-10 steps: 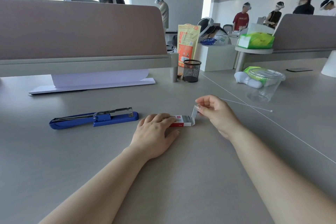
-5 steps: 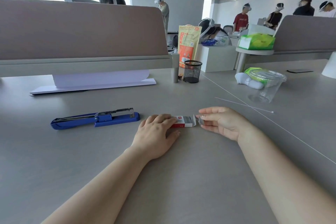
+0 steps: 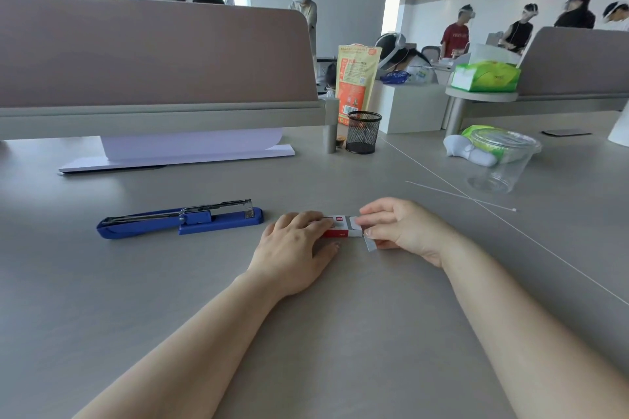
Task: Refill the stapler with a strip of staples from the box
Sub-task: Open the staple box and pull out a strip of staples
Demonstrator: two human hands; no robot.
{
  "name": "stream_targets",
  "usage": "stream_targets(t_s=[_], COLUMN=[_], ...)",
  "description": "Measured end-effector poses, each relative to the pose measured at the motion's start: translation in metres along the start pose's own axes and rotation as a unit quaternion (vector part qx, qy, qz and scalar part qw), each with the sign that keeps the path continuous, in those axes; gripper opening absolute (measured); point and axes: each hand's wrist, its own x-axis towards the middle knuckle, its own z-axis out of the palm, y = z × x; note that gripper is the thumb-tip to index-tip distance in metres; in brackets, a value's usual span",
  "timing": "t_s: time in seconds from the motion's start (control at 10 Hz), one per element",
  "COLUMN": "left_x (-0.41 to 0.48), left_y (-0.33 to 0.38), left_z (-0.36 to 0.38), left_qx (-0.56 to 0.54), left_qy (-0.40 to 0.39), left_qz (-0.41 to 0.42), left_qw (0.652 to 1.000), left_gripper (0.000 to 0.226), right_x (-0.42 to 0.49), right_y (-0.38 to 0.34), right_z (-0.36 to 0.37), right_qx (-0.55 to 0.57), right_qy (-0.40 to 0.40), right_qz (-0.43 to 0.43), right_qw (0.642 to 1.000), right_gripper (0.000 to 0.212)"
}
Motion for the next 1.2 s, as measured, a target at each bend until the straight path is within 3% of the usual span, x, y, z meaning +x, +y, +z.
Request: stream_targets(t_s=[0.4, 0.7, 1.2], left_x=[0.0, 0.001, 0.002], left_y=[0.001, 0.0, 0.0], left_z=[0.0, 0.0, 0.001], left_qx=[-0.003, -0.002, 0.003], left_qy=[-0.002, -0.004, -0.002], left_qz=[0.002, 0.0, 0.005], left_qw=[1.0, 1.0, 1.0], left_gripper=[0.05, 0.05, 0.051], right_x=[-0.007, -0.005, -0.008], right_y=[-0.008, -0.006, -0.008], right_z=[0.008, 0.003, 0.015], right_qx=[-0.138, -0.052, -0.062], right_qy=[-0.007, 0.03, -0.005], right_qz=[-0.019, -0.025, -0.003], right_qw=[0.99, 0.998, 0.998], right_gripper=[0.035, 0.042, 0.047])
